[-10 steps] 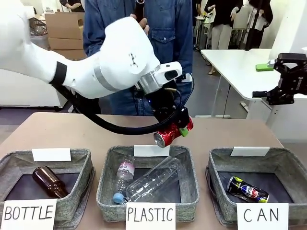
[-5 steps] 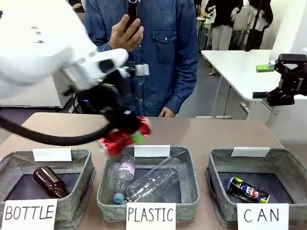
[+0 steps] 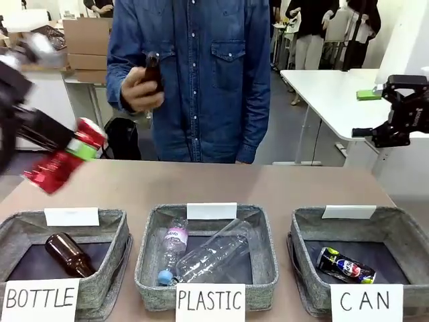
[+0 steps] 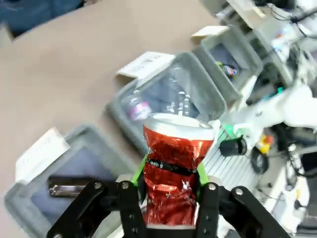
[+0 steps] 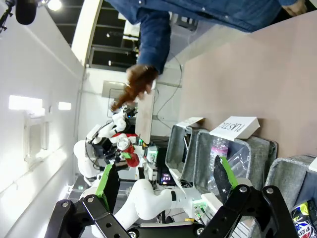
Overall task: Sort the can waste into the basket.
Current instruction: Pick up the can waste from the table and place it in the right Fabric basket.
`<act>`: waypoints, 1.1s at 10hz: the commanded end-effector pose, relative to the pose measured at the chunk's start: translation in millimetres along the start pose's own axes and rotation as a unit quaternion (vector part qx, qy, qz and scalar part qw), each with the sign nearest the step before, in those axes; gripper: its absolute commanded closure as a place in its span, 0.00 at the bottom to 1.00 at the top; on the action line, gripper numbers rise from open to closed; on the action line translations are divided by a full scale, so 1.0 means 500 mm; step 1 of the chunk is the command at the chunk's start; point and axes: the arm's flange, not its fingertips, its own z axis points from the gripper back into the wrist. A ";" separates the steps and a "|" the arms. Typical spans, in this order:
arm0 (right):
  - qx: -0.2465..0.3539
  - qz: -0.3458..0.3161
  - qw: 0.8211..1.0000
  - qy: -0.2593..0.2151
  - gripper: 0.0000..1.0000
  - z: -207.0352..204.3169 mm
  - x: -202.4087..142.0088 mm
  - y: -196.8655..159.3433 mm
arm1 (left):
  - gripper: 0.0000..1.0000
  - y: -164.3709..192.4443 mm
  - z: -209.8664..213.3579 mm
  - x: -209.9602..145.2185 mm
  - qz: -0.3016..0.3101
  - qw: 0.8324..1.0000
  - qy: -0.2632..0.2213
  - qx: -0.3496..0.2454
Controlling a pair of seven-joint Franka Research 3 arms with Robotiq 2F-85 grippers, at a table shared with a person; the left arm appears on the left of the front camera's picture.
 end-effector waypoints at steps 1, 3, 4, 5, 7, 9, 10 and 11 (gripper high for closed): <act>-0.001 0.002 1.000 0.006 0.00 0.003 0.003 0.004 | 0.60 -0.055 -0.065 0.025 -0.034 0.999 0.013 -0.014; -0.001 0.002 1.000 0.006 0.00 0.003 0.003 0.004 | 0.60 0.013 0.013 -0.009 0.002 1.000 -0.001 0.002; -0.001 0.002 1.000 0.006 0.00 0.003 0.003 0.004 | 0.60 0.004 -0.010 0.018 -0.084 0.989 0.100 -0.072; -0.001 0.002 1.000 0.006 0.00 0.003 0.003 0.004 | 0.60 0.021 0.091 0.045 -0.088 0.987 0.067 -0.118; -0.001 0.002 1.000 0.006 0.00 0.003 0.003 0.004 | 0.60 0.079 0.302 0.005 -0.073 0.989 0.026 -0.125; -0.001 0.002 1.000 0.006 0.00 0.003 0.003 0.004 | 0.60 0.159 0.417 -0.098 0.010 0.990 -0.047 -0.130; -0.001 0.002 1.000 0.006 0.00 0.003 0.003 0.004 | 0.60 0.174 0.428 -0.127 0.025 0.990 -0.061 -0.124; -0.001 0.002 1.000 0.006 0.00 0.003 0.003 0.004 | 0.60 0.180 0.430 -0.139 0.028 0.990 -0.075 -0.118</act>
